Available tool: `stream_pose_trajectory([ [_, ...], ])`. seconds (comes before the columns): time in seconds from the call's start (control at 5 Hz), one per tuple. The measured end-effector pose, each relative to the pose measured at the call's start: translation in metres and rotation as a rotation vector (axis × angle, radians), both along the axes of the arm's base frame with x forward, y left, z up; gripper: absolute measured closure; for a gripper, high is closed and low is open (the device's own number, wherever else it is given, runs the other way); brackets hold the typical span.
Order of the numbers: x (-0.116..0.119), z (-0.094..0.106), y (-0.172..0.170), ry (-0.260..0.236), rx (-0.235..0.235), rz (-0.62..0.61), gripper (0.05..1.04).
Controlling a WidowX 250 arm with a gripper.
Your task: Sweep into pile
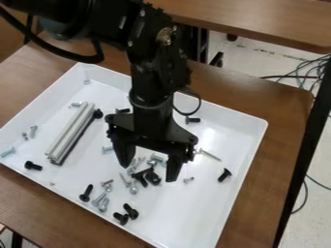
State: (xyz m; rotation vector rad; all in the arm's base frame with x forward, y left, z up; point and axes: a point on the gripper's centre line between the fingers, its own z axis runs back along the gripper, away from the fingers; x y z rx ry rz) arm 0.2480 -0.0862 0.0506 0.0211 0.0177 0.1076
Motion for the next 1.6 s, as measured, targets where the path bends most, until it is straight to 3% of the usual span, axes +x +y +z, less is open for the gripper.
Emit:
stream_pose_trajectory([
  [0.2, -0.003, -0.005, 0.002, 0.02, 0.007, 0.003, 0.085],
  [0.6, 0.02, -0.006, 0.096, 0.063, 0.05, 0.136, 0.085],
  [0.8, 0.038, -0.005, 0.14, 0.05, 0.011, 0.214, 0.085],
  [1.0, 0.042, -0.013, 0.186, 0.058, 0.035, 0.329, 0.085],
  [1.2, 0.042, -0.036, 0.205, 0.057, 0.037, 0.34, 0.085],
  [1.6, 0.043, -0.061, 0.204, 0.049, 0.005, 0.295, 0.085],
])
